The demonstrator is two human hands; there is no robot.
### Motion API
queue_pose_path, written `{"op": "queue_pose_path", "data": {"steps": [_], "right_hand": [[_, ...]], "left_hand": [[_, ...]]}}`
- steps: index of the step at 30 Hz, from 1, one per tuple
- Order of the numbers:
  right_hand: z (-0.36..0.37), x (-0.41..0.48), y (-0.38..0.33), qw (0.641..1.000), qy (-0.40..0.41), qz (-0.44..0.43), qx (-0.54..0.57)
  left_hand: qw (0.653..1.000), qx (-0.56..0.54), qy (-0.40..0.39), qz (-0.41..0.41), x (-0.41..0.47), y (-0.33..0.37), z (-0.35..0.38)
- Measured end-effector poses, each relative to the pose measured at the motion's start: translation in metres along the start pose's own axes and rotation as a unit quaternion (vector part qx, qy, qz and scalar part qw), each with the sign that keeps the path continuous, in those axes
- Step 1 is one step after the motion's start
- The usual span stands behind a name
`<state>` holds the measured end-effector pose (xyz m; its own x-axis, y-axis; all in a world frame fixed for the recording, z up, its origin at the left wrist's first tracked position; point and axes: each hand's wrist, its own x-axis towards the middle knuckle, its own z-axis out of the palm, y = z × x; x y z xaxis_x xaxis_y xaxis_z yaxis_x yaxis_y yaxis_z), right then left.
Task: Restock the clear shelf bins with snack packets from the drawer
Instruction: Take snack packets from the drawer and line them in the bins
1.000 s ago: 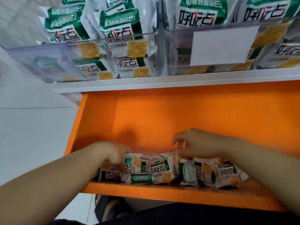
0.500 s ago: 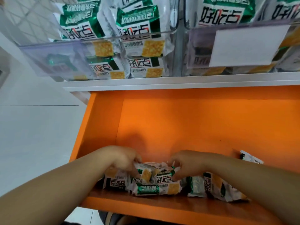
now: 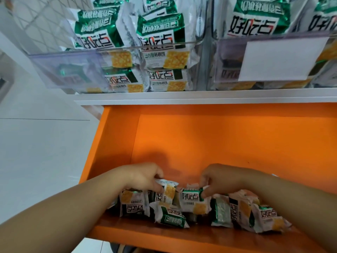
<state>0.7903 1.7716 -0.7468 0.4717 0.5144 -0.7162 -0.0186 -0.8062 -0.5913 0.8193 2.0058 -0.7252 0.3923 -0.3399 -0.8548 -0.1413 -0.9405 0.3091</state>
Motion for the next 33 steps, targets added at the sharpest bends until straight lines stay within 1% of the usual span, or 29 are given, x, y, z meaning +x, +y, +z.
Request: {"op": "queue_pose_path", "data": {"steps": [6,8,11,14,20,26,28,30,31,33], "right_hand": [[-0.028,-0.020,0.004,0.992,0.100,0.003,0.082],[-0.035,-0.026,0.003,0.987,0.119,0.001,0.106],[-0.044,-0.043,-0.004,0.983,0.141,0.001,0.118],[-0.053,-0.069,-0.020,0.984,0.153,-0.012,0.095],[-0.067,-0.135,-0.058,0.978,0.204,-0.033,-0.016],[-0.074,-0.216,-0.096,0.957,0.263,-0.034,-0.115],[-0.073,-0.238,-0.101,0.951,0.281,-0.040,-0.122],[-0.070,-0.256,-0.098,0.946,0.309,-0.045,-0.083],[-0.068,-0.264,-0.095,0.942,0.328,-0.056,-0.037],[-0.064,-0.275,-0.087,0.921,0.378,-0.084,0.050]], "left_hand": [[0.999,-0.040,0.027,0.016,-0.009,0.005,-0.016],[0.996,-0.058,0.058,0.030,-0.017,0.008,-0.024],[0.987,-0.120,0.099,0.050,-0.033,0.017,-0.037],[0.974,-0.157,0.144,0.072,-0.056,0.028,-0.048],[0.943,-0.204,0.230,0.128,-0.114,0.049,-0.055],[0.896,-0.299,0.273,0.180,-0.168,0.079,-0.037],[0.879,-0.322,0.288,0.203,-0.180,0.091,-0.031],[0.859,-0.349,0.300,0.225,-0.188,0.100,-0.025],[0.849,-0.362,0.306,0.234,-0.190,0.104,-0.023],[0.834,-0.382,0.318,0.241,-0.192,0.111,-0.020]]}}
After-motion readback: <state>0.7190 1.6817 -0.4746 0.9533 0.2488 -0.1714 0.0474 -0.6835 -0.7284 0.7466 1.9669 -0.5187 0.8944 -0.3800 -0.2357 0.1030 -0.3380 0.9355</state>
